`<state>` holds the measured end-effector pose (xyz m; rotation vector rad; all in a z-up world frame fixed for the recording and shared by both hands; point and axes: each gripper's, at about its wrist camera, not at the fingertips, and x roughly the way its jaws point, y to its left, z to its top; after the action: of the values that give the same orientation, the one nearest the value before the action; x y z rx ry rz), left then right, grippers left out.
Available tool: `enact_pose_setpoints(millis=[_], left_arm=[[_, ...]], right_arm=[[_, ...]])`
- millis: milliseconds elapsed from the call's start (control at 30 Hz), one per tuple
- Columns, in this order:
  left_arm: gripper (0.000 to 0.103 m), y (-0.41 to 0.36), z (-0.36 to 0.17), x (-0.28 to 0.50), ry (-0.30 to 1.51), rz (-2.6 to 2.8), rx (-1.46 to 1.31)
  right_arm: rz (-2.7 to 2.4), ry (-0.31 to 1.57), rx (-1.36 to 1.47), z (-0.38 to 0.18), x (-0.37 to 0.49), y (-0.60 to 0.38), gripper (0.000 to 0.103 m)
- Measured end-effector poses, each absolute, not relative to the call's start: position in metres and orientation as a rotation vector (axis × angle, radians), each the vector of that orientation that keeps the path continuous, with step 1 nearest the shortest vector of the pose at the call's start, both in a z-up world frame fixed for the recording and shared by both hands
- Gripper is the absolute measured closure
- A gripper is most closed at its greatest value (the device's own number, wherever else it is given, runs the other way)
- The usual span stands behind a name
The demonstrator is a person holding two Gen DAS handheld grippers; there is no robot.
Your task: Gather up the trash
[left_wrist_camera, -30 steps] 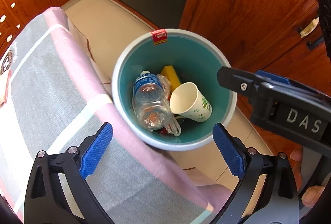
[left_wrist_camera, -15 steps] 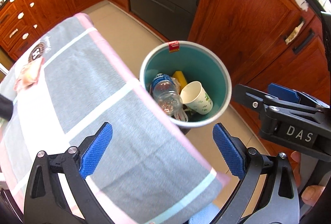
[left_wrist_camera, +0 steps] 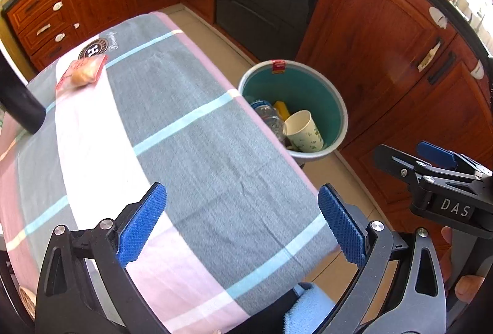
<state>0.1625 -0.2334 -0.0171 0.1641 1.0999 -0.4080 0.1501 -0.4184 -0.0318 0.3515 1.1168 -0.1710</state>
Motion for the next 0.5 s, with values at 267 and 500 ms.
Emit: enact_pose_setpoints(millis=[267,500], left_arm=[[0.004,-0.219,-0.024,0.134,1.104,-0.369,0.153],[0.004,-0.21,-0.022,0.122,1.084,-0.34,0.168]], right_arm=[[-0.172,1.142,0.345,-0.042,0.123,-0.412,0.007],[-0.18,1.127,0.299,-0.04,0.116,-0.404,0.007]])
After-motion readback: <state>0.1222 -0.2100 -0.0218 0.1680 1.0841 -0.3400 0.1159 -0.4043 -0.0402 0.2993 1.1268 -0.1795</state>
